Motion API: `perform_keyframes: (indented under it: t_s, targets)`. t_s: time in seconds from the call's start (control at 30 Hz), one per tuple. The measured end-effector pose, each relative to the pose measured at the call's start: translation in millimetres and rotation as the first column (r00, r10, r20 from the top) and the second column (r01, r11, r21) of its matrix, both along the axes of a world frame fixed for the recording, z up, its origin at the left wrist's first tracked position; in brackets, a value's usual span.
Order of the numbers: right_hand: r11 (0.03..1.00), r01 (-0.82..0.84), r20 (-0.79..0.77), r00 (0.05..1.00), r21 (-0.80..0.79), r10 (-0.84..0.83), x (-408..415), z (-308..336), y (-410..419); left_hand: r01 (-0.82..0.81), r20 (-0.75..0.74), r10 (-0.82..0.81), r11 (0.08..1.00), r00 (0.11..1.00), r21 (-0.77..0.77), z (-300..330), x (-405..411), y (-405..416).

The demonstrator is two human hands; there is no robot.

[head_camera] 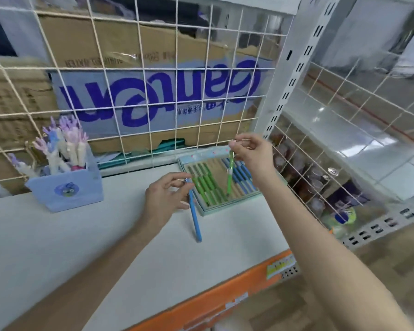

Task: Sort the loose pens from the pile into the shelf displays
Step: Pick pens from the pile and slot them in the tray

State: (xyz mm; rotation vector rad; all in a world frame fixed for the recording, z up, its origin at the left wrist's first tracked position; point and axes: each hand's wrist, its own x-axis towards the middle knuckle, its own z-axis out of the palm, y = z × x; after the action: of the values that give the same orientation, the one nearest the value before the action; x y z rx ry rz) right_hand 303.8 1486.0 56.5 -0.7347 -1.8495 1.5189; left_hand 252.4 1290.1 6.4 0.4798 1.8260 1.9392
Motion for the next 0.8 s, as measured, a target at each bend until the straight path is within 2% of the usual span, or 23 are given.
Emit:
perform_keyframes:
  t_s: [0.13,0.27,0.43,0.57,0.73,0.8]
  targets:
    - [0.987,-0.155,0.047,0.987,0.051,0.152,-22.8,-0.2,22.3,-0.110,0.004,0.111,0.993,0.994,-0.038,-4.8,13.6,12.5]
    - [0.961,-0.275,0.084,0.958,0.012,0.274,-35.0,-13.3,34.6,-0.195,0.027,0.197,0.980,0.980,-0.040,-3.0,24.6,30.5]
    - [0.934,-0.355,0.134,0.928,0.027,0.349,-38.2,-33.9,34.9,-0.288,-0.025,0.287,0.955,0.958,-0.067,-11.4,36.1,42.4]
    - [0.928,-0.372,0.165,0.918,0.038,0.361,-37.9,-48.1,30.1,-0.331,-0.053,0.328,0.942,0.943,-0.059,-14.5,40.7,49.6]
    - [0.907,-0.379,0.238,0.912,0.184,0.333,-40.0,-58.8,28.9,-0.352,-0.071,0.348,0.934,0.935,-0.057,-12.4,39.5,55.4]
    - [0.884,-0.361,0.283,0.918,0.298,0.279,-43.6,-65.2,30.6,-0.363,-0.073,0.358,0.930,0.931,-0.061,-13.3,39.1,56.4]
